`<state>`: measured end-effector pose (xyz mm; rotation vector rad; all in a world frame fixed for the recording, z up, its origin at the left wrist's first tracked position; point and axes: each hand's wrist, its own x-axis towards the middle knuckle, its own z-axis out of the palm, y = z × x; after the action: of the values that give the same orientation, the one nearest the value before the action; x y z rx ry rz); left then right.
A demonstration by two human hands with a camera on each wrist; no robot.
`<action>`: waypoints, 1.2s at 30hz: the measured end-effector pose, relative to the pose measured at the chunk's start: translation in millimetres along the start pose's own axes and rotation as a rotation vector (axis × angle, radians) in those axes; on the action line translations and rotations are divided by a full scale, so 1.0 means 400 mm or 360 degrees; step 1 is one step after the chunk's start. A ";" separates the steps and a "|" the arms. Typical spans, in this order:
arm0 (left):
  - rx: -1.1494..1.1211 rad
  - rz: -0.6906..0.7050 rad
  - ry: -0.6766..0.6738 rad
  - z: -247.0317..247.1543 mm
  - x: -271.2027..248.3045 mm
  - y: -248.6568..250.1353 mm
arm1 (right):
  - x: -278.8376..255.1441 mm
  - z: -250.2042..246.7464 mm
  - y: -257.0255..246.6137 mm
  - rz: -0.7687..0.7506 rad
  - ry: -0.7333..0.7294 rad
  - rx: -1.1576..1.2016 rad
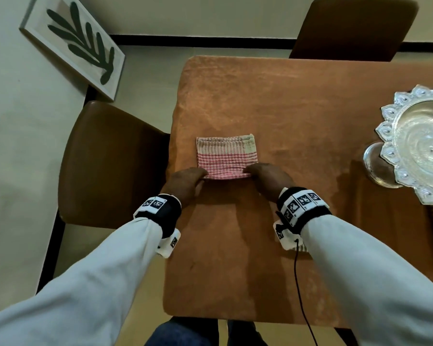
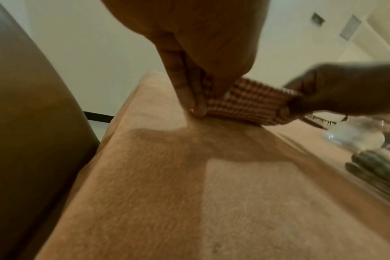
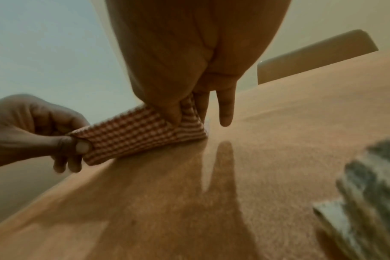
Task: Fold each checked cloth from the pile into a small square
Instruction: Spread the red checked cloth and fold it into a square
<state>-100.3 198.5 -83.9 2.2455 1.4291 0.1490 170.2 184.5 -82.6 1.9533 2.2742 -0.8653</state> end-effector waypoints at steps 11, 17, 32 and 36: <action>-0.0663 -0.0700 0.0282 -0.001 0.142 0.012 | 0.109 -0.033 0.019 0.0372 0.0463 0.0763; -0.0381 -0.1047 0.0208 0.044 0.187 0.024 | 0.161 -0.003 0.007 0.0644 0.0542 0.0723; 0.0514 0.0212 0.0082 0.142 0.161 0.030 | 0.148 0.065 -0.112 0.0049 0.0002 -0.0264; 0.0549 0.0065 -0.0059 0.139 0.162 -0.030 | 0.149 0.086 -0.029 -0.0064 -0.0117 -0.0519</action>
<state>-62.3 241.2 -148.4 2.5367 1.4821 -0.1364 135.2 223.4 -128.6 1.7135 2.2494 -0.5168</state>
